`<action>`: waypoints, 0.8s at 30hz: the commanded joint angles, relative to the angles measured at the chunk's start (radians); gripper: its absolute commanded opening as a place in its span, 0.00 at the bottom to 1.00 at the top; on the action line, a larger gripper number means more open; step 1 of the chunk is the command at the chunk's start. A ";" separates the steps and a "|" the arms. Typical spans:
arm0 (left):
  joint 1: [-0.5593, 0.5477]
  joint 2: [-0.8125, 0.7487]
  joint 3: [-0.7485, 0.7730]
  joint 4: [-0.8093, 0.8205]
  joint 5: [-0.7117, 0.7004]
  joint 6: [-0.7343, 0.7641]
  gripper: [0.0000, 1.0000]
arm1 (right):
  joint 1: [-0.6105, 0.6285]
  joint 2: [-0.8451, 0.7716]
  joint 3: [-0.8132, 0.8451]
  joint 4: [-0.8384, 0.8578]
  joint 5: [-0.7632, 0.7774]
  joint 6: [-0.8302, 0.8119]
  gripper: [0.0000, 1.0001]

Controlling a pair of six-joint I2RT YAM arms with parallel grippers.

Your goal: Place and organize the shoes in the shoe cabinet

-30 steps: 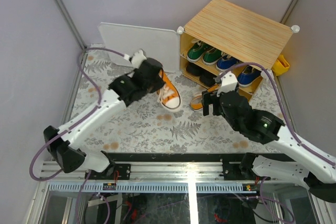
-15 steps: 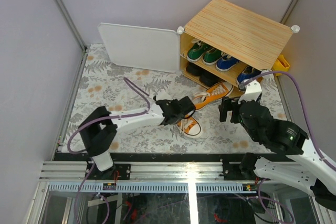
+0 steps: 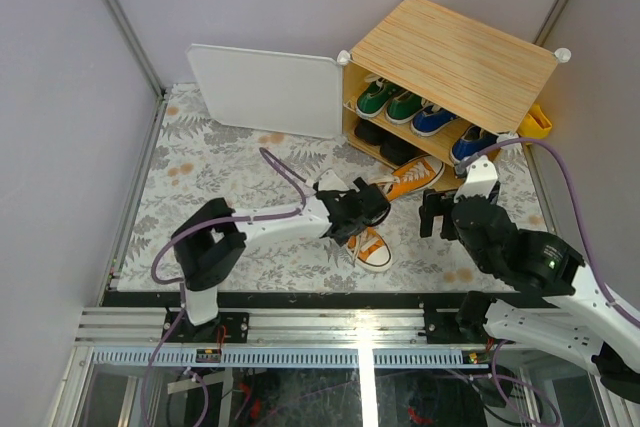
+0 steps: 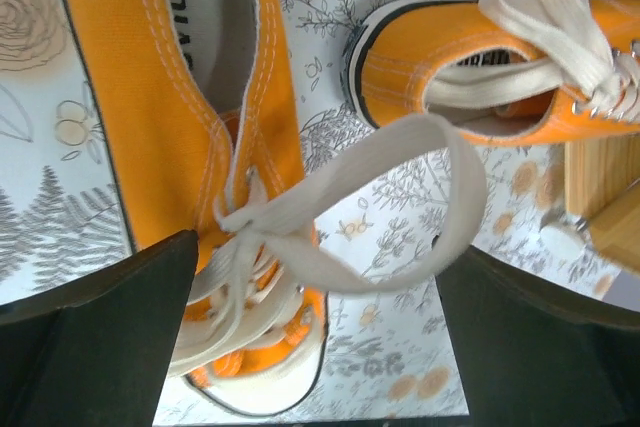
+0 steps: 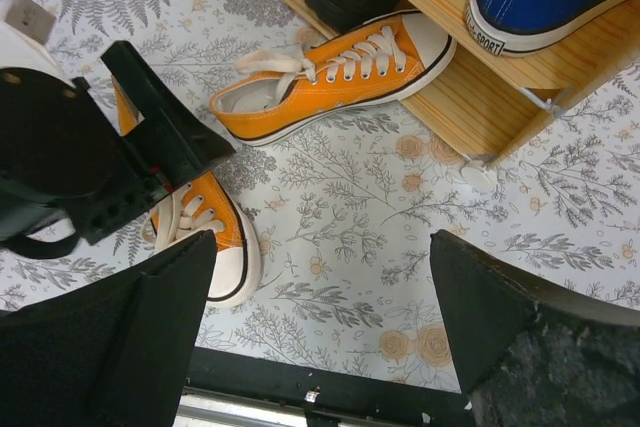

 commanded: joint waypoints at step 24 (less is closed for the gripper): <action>0.224 -0.356 -0.324 0.284 -0.069 1.270 0.86 | -0.001 0.023 -0.119 0.192 -0.053 0.015 0.96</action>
